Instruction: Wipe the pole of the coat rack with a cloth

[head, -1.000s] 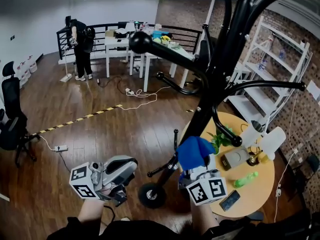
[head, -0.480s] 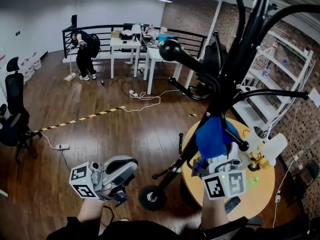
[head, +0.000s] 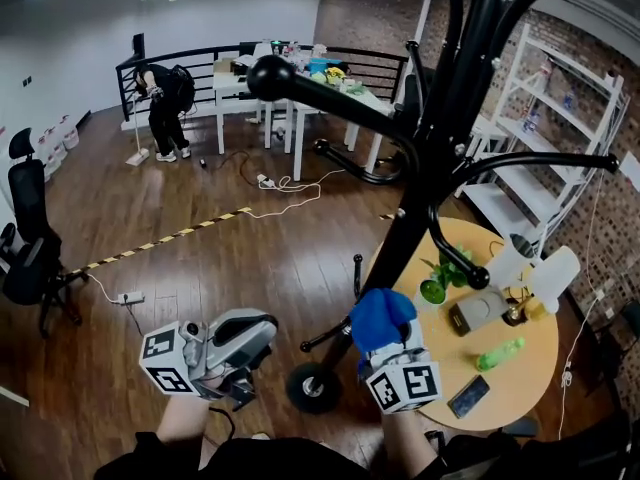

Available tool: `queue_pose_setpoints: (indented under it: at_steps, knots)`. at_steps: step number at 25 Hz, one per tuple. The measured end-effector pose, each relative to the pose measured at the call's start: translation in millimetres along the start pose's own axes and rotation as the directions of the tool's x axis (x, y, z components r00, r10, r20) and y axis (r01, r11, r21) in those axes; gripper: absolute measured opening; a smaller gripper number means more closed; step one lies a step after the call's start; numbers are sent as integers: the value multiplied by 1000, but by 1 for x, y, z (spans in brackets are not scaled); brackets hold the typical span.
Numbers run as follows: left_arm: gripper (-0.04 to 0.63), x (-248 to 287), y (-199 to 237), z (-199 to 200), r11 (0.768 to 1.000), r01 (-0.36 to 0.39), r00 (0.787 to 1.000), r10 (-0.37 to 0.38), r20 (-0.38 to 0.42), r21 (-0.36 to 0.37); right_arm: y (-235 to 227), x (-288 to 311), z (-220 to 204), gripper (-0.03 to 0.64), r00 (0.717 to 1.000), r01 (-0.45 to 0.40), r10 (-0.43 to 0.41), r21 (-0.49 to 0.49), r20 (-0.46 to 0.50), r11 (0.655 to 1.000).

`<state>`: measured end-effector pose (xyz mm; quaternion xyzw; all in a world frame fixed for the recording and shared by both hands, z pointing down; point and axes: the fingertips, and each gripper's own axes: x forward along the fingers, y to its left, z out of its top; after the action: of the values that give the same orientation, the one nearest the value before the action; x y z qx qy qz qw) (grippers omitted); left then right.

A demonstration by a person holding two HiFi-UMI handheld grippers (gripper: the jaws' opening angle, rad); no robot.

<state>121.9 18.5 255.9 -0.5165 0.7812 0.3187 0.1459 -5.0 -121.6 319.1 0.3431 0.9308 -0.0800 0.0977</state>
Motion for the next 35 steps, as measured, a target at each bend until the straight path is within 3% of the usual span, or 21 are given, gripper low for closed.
queue_pose_setpoints:
  at_steps: [4, 10, 13, 17, 21, 28, 35]
  knots:
    - [0, 9, -1, -2, 1000, 8, 1000, -8, -11, 1, -8, -17, -72, 23, 986, 34, -15, 111, -163, 993]
    - [0, 16, 0, -7, 1000, 17, 1000, -17, -23, 3, -19, -36, -162, 23, 942, 91, -33, 159, -333, 983]
    - [0, 18, 0, -10, 1000, 11, 1000, -11, -27, -2, -21, -39, -168, 23, 947, 88, -27, 177, -320, 980]
    - [0, 18, -1, -11, 1000, 7, 1000, -7, -25, 1, -22, -38, -165, 23, 933, 96, -5, 234, -360, 968]
    - [0, 16, -1, -8, 1000, 0, 1000, 0, -20, 6, -16, -30, -133, 23, 954, 87, 3, 286, -299, 954]
    - [0, 11, -2, -5, 1000, -3, 1000, 3, 6, 17, -8, -5, -19, 23, 996, -35, 55, 279, -64, 960]
    - [0, 5, -2, 0, 1000, 7, 1000, -7, 22, 23, 5, 22, 97, 23, 980, -141, 117, 149, 160, 979]
